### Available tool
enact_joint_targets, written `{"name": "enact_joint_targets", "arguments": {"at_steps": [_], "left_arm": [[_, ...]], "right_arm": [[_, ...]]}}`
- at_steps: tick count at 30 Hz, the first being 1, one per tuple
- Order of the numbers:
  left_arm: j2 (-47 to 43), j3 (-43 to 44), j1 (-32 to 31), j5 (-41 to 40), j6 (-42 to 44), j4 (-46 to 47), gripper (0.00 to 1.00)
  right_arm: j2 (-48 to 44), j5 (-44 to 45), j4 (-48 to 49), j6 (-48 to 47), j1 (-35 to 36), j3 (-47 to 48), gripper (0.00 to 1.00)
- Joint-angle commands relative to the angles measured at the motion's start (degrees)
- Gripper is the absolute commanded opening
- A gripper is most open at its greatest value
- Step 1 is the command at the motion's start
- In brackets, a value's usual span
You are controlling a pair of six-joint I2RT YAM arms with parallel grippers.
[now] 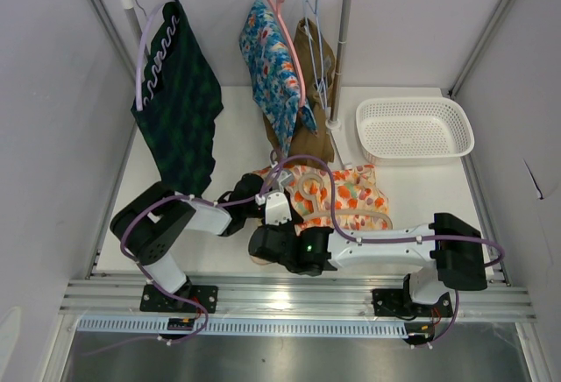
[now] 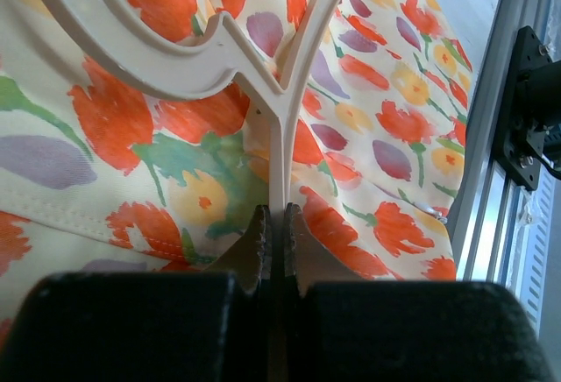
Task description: Place the skirt on the hanger
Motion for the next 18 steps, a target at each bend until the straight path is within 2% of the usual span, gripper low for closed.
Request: {"name": "enact_joint_targets", "arguments": {"at_steps": [1,18], "left_arm": [[-0.5,1.8,-0.2,-2.9,4.3,-3.3,0.00],[-5.6,3.9,-0.4,-8.5,4.7,-8.8,0.00]], "right_arm": [[-2.5,1.1,-0.3,0.4,-0.2,2.6,0.08],[-4.3,-5.7,-4.9,7.0,6.2,-4.9,0.08]]}}
